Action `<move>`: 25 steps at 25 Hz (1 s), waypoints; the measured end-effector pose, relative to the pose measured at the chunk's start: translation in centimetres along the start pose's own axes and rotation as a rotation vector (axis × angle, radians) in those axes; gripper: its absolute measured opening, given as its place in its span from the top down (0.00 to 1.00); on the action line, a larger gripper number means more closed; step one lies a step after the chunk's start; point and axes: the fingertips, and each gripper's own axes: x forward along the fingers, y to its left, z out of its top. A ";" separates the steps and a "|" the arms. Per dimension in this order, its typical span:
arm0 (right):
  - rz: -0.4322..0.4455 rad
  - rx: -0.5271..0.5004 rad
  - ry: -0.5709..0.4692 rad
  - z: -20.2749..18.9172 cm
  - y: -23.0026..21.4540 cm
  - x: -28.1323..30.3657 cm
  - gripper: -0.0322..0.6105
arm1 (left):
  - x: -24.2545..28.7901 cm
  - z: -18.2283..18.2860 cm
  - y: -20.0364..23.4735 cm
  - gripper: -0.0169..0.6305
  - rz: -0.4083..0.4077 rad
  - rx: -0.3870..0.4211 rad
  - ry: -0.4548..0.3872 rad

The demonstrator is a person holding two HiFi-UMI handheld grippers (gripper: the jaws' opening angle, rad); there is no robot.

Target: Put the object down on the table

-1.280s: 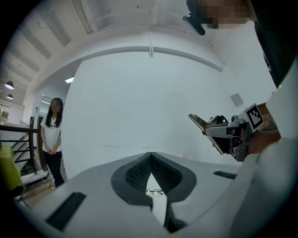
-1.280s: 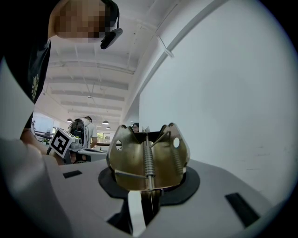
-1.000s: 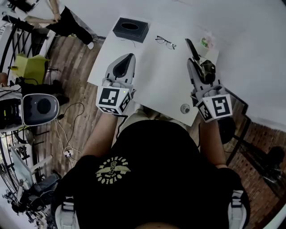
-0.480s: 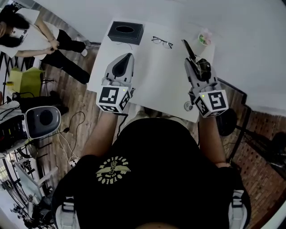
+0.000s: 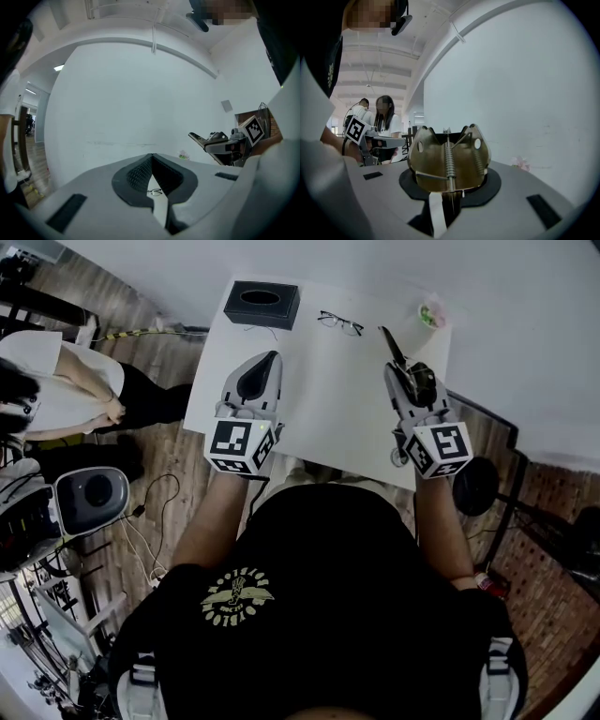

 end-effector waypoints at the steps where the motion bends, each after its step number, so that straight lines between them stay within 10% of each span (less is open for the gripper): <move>1: -0.002 0.004 0.005 -0.3 0.0 0.1 0.77 | 0.0 0.0 0.1 0.96 -0.001 0.001 0.000; 25: -0.022 0.096 0.149 -8.4 -2.3 2.6 0.77 | 0.8 0.5 0.6 0.96 -0.026 0.005 -0.010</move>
